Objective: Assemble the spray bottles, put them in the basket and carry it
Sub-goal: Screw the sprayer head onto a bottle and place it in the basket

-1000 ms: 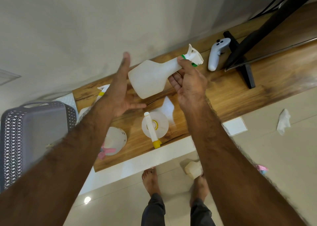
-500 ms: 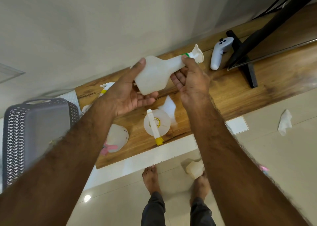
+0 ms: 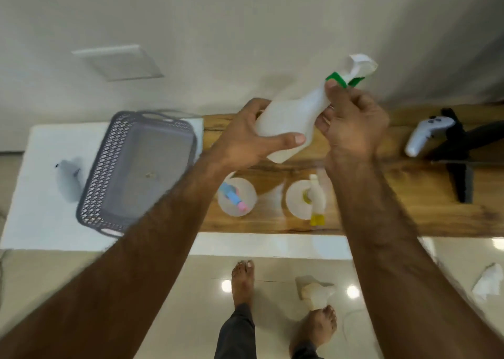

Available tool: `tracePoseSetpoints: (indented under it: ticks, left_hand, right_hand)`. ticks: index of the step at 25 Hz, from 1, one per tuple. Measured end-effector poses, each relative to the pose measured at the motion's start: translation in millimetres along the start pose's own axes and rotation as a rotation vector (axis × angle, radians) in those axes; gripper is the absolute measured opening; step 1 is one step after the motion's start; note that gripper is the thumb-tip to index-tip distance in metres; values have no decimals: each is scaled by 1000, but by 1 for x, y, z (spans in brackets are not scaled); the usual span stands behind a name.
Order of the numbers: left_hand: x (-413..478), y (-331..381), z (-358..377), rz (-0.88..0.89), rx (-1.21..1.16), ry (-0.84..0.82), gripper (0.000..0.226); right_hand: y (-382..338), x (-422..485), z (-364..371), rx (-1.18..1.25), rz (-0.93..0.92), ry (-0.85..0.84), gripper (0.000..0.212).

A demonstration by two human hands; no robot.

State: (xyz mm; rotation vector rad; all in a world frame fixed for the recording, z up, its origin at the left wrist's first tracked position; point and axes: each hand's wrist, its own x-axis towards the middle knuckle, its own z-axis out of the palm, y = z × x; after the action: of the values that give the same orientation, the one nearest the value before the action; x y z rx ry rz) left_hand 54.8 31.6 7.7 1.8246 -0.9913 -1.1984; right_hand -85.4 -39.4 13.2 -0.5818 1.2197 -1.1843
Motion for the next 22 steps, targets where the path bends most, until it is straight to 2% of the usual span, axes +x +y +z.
tracePoseSetpoints:
  ticks: [3,5,7,11,17,20,22]
  left_hand:
    - [-29,4,-58,149,246,221,81]
    - [-42,1,-95,175,330,331,68]
    - [-51,-19,-142,128,342,402,55]
    - [-44,-96,-230,26,317,429,41]
    - [16,-203,-289,-75,235,427,48]
    - [43,-233,-302,-32,313,404,36]
    - [51,-241,-306,-7,327,353,46]
  right_hand:
    - [12,-51,68,-250,-238,-124,17]
    - [29,-87,107,-387,-355,-207,20]
    - [57,-120,146,-479,-401,-321,23]
    - [142,-150,206,-672,-346,-483,30]
    - [264,-132,239,-1160,-251,-561,48]
    - [302,-116,249,-1287,-297,-534,45]
    - [316,-112,256,-1311,-344,-455,46]
